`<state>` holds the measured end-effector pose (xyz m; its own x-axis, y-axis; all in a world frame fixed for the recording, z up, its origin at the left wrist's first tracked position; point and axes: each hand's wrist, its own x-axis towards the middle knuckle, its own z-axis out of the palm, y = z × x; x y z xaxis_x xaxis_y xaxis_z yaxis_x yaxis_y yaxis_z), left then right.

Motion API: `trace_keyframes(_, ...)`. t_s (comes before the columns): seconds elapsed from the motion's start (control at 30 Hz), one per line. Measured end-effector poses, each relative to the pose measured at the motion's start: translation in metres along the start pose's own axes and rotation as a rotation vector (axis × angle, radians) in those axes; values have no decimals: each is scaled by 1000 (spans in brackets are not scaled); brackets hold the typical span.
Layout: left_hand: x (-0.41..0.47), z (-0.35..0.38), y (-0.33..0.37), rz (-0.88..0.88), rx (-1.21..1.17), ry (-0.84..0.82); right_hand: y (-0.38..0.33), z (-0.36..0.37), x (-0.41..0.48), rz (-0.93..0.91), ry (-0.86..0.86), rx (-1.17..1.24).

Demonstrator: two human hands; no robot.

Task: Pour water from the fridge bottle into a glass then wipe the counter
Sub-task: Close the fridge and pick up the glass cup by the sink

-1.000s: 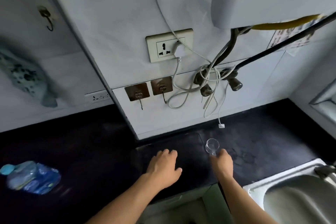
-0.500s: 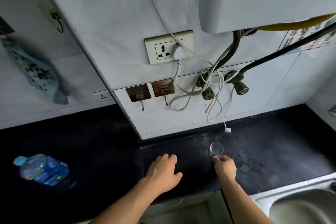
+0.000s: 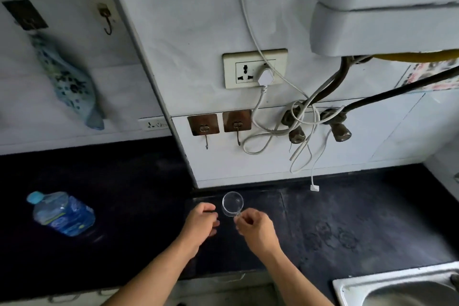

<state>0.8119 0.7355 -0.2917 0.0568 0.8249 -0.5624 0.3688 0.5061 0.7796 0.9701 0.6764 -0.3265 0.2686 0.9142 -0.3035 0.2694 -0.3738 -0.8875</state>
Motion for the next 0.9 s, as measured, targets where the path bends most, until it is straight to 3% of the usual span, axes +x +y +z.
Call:
trace_keyframes(0.2,-14,-63,-12,-13,-288,107,-50,60,-12,-110,-218,-14)
trace_keyframes(0.5,-17,-186,-68,-18,-559,236,-105,174,-24,-177,-377,-113)
trace_keyframes(0.9,14,-370,-180,-110,-509,265,-130,387,-40,-67,-472,-237)
